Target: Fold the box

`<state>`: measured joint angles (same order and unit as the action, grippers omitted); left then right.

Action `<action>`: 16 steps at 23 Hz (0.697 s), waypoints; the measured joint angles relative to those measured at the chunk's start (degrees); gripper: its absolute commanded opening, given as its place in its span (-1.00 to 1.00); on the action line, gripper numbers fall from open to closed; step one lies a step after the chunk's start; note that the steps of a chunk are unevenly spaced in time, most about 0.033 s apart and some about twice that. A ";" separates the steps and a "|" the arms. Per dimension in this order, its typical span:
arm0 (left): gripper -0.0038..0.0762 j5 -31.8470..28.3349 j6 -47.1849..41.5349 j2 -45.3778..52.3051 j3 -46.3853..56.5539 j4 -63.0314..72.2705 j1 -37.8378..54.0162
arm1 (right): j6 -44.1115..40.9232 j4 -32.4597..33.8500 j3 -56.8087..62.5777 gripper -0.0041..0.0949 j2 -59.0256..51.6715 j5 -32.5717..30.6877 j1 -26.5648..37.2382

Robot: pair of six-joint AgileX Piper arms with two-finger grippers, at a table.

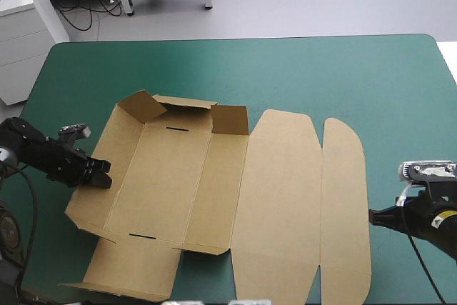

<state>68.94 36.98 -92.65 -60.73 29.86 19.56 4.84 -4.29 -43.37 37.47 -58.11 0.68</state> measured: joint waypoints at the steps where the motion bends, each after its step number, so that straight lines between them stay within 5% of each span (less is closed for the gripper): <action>1: -0.93 0.00 0.51 0.00 0.00 0.10 0.00 | 0.00 0.00 0.00 -0.96 0.00 0.00 0.00; 16: -0.93 0.26 3.09 0.00 0.02 4.05 -0.04 | 0.00 0.00 0.00 -0.96 0.00 -0.46 0.00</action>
<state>69.20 40.07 -92.65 -60.71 33.91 19.51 4.84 -4.29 -43.37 37.47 -58.57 0.68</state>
